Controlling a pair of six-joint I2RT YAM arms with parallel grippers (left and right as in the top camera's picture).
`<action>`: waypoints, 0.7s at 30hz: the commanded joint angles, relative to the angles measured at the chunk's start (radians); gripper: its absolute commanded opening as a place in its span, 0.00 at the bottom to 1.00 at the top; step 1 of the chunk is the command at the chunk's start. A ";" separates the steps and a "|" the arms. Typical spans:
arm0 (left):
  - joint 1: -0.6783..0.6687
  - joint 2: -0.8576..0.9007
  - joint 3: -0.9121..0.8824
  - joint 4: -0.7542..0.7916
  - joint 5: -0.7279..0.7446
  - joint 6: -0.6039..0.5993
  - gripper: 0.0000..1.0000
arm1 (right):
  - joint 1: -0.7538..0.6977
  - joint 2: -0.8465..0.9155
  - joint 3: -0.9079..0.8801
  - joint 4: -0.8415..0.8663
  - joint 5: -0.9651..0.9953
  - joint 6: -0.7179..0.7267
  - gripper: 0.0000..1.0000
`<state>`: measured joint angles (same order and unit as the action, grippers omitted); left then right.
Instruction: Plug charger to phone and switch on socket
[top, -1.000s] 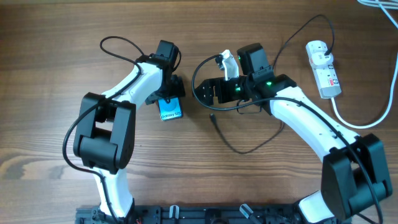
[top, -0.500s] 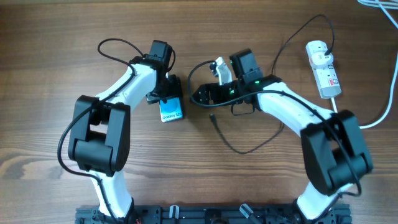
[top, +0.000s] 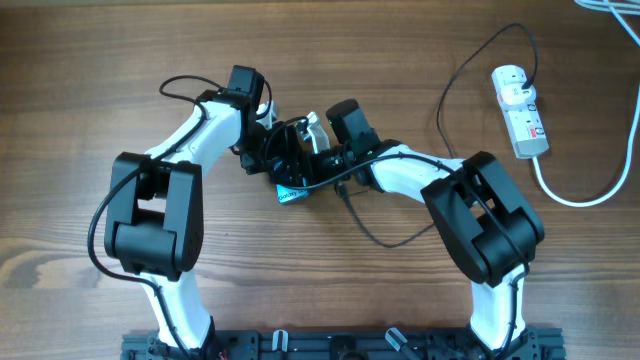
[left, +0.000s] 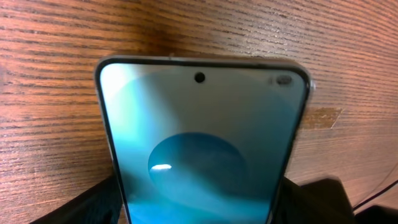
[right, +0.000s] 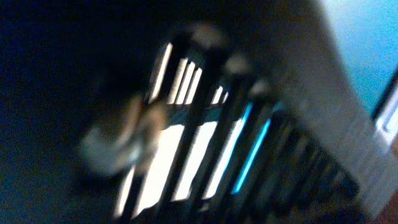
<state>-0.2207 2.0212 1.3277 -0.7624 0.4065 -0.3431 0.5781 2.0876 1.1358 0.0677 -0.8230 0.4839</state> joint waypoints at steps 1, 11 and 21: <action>-0.013 0.055 -0.039 -0.016 0.046 0.029 0.75 | 0.004 0.032 0.001 -0.077 0.010 0.048 0.75; -0.013 0.055 -0.039 -0.015 0.046 0.029 0.77 | 0.004 0.031 0.001 -0.133 0.060 0.103 0.73; -0.013 0.055 -0.039 -0.015 0.046 0.029 0.94 | 0.004 0.031 0.001 -0.121 0.083 0.104 0.22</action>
<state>-0.2214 2.0232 1.3281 -0.7692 0.4595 -0.3271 0.5797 2.0949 1.1442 -0.0647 -0.7544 0.5884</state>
